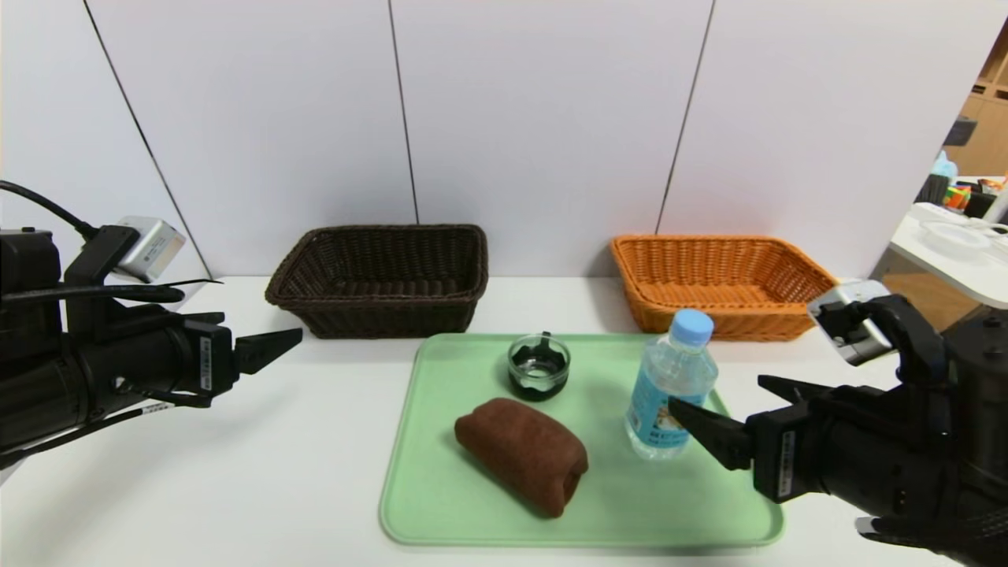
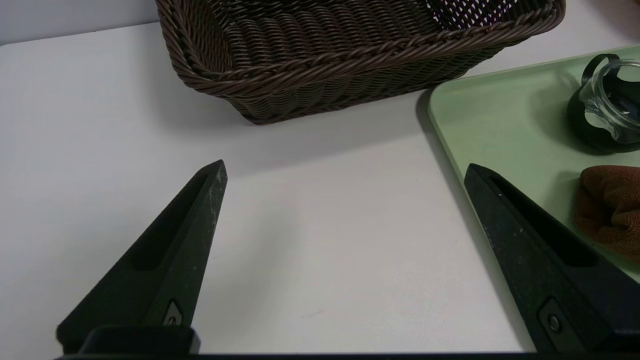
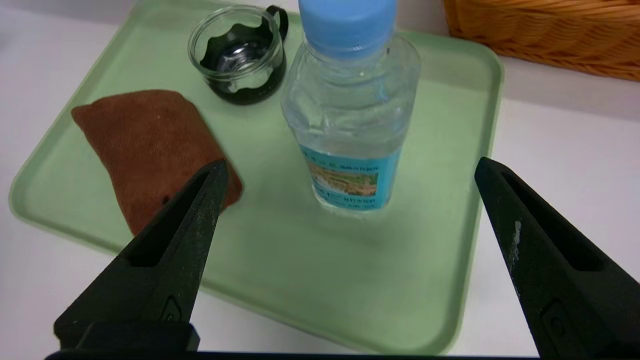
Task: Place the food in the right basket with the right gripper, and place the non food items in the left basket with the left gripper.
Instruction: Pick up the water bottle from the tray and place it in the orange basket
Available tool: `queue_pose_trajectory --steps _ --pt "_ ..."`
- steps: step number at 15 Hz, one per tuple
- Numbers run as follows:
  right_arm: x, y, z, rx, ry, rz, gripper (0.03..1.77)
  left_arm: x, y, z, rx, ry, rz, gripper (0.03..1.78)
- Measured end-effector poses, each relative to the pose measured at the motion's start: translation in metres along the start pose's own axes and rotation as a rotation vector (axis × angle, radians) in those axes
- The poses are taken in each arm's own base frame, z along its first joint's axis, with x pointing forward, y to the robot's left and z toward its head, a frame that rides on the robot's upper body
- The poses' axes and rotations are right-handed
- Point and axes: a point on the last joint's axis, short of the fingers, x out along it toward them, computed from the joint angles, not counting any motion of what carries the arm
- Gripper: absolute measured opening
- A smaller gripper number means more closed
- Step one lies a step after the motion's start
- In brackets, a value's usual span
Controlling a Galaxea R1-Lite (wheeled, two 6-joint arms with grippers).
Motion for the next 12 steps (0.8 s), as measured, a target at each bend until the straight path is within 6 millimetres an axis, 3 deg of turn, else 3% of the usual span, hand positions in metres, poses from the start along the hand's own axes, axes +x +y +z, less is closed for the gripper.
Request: queue_pose_trajectory --steps 12 --pt "0.0084 0.0109 -0.0101 -0.061 -0.118 -0.022 1.70 0.0033 0.0002 -0.0024 0.001 0.015 -0.001 1.69"
